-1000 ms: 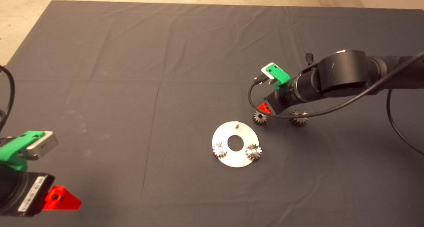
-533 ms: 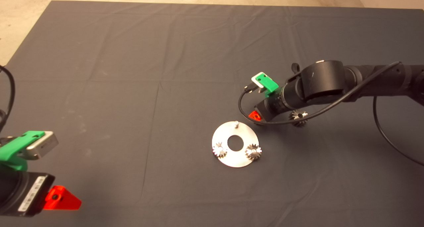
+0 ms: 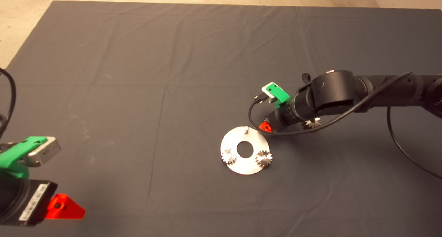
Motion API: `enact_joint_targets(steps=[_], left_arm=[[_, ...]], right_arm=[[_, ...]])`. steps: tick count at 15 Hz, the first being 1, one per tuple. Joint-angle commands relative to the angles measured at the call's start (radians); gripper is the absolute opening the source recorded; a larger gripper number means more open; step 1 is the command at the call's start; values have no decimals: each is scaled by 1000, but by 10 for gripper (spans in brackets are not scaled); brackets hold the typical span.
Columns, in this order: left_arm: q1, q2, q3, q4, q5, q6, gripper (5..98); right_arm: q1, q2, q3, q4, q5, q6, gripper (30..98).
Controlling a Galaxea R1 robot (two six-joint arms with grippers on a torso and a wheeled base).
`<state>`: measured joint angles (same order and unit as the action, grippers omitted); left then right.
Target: Remove an incorrectly installed larger gear and replace it with the correct smaller gear
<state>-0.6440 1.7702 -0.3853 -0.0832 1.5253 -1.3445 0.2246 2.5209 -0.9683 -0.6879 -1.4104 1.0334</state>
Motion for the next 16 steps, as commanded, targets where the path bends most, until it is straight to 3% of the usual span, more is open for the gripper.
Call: enact_joint_targets(steps=[1,8,10,12,13,16], left_arm=[[-14,-5,13,-23,133,7,982],[-13,-5,13,-23,133,7,982],[-14,-7,13,-23,133,7,982],[-14,-5,13,-23,133,7,982],[-14,-5,13,-23,133,7,982],[-13,-5,13,-23,133,7,982]], right_arm=[[9,0,2,-9,2,0,922],[2,2,1,-12,2,-3,898],[-4,2,-2,-20,2,-3,853],[-5,2,-6,-25,2,-3,852],[-5,3,-16,-25,2,-1,811],[-5,2,-22,-35,4,-2,804]])
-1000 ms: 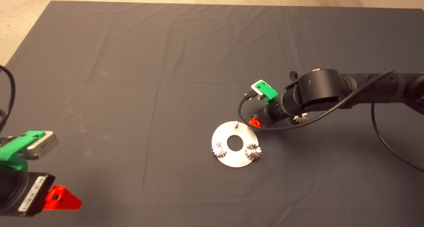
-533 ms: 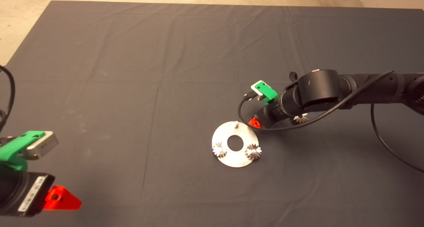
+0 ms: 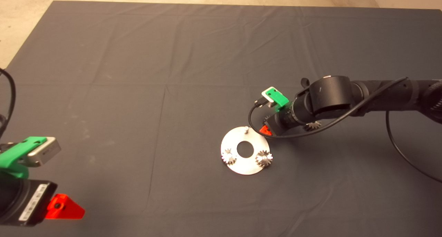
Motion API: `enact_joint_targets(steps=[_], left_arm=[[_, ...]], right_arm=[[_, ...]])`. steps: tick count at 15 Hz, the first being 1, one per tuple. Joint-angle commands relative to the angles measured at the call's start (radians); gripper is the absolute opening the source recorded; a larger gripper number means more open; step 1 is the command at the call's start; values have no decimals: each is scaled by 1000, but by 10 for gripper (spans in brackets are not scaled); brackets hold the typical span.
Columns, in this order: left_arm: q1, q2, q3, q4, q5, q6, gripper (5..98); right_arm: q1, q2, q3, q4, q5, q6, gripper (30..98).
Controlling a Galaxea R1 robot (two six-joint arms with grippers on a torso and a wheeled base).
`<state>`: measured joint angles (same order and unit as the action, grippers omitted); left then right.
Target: Remove an incorrectly installed larger gear and replace it with the correct smaller gear
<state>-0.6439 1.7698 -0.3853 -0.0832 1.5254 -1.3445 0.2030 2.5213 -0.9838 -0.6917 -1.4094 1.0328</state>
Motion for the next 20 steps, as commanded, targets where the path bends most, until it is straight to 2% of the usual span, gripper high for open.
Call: enact_joint_targets(steps=[1,3,5,8,9,12,14,16,20], left_arm=[[-13,-5,13,-23,133,7,982],[-14,-5,13,-23,133,7,982],[-13,-5,13,-23,133,7,982],[-13,-5,13,-23,133,7,982],[-13,-5,13,-23,133,6,982],[-13,-5,13,-23,133,6,982],[-13,-6,13,-23,133,7,982],[-13,-11,13,-23,133,6,982],[-14,-34,17,-24,133,7,982]], right_arm=[[16,3,-7,-41,3,-3,804],[16,3,-7,-57,4,-2,804],[16,5,-7,-58,27,1,758],[16,8,-12,-64,51,1,729],[16,12,-19,-65,53,1,703],[11,12,-22,-65,55,-2,697],[7,11,-22,-65,55,1,651],[3,6,-24,-65,53,-2,651],[1,1,-25,-66,53,-5,607]])
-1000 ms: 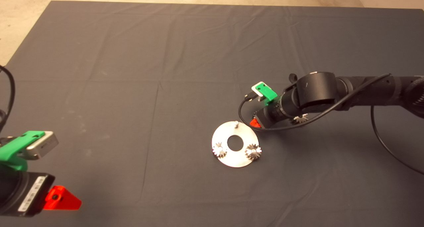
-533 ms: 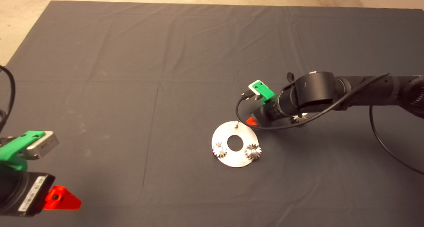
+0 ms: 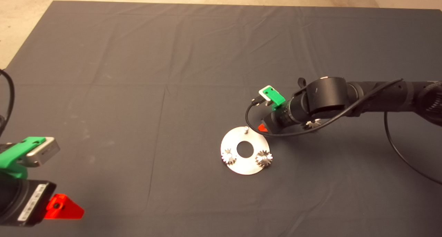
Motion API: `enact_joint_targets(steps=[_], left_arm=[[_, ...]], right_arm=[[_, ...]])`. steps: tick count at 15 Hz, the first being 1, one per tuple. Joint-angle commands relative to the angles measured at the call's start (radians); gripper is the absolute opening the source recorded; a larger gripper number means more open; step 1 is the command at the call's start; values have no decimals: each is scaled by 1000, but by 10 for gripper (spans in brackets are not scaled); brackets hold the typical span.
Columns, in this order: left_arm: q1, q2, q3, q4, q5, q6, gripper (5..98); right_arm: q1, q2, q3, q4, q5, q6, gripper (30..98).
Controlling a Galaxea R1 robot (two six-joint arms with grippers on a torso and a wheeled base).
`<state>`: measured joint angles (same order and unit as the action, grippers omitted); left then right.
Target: Remove an incorrectly installed larger gear and replace it with the correct smaller gear
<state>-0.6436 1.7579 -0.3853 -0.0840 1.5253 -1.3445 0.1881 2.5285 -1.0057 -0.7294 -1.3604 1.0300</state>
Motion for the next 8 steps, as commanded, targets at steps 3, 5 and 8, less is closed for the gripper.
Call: enact_joint_targets(steps=[3,5,8], left_arm=[[-14,-22,17,-23,133,7,982],[-13,-22,17,-23,133,7,982],[-13,-22,17,-23,133,7,982]], right_arm=[[16,-6,-2,-28,4,-1,554],[16,-6,-2,-30,4,-3,523],[16,-7,0,-54,4,-4,503]])
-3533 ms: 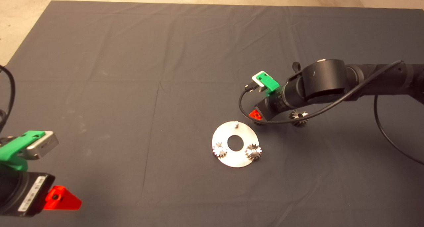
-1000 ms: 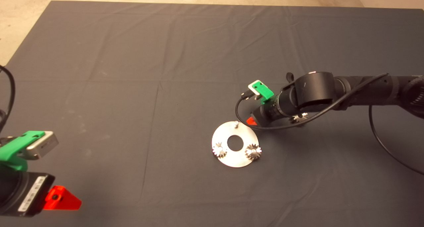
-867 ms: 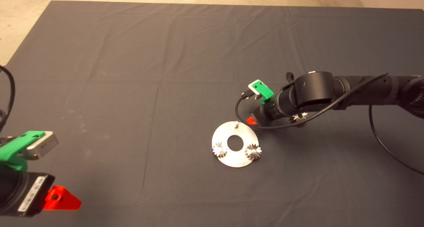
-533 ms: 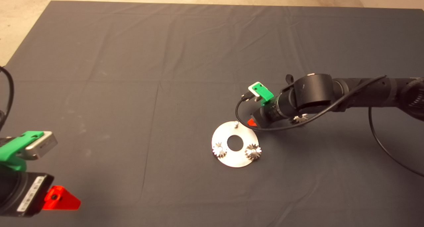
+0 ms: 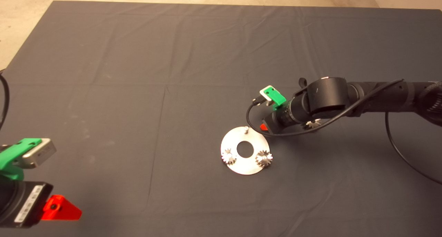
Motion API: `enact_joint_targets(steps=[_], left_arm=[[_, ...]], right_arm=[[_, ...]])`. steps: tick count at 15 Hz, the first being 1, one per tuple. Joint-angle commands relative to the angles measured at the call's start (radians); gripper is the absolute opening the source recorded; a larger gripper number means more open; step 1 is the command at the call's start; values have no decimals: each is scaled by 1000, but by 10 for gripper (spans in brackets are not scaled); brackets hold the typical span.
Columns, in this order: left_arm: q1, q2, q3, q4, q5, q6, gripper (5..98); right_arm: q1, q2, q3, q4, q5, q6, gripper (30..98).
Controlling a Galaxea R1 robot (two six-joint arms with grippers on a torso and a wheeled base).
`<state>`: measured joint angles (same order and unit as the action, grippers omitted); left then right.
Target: Remove an incorrectly installed larger gear and replace it with the correct smaller gear
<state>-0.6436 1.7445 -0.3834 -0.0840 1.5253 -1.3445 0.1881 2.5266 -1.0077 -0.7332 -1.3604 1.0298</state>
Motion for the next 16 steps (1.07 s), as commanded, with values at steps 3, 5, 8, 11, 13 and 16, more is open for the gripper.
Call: enact_joint_targets(steps=[3,5,8,11,13,16], left_arm=[[-14,-9,16,-23,133,7,982],[-14,-9,16,-23,133,7,982],[-14,-9,16,-23,133,7,982],[-13,-6,16,-23,133,7,982],[-13,-6,16,-23,133,7,982],[-13,-7,16,-23,133,7,982]], right_arm=[[16,-5,2,-54,4,-4,457],[16,-5,2,-54,4,-4,444],[16,-5,2,-54,4,-2,432],[21,-2,20,-49,6,3,427],[40,4,75,-46,-3,10,423],[103,2,80,-38,-8,12,422]])
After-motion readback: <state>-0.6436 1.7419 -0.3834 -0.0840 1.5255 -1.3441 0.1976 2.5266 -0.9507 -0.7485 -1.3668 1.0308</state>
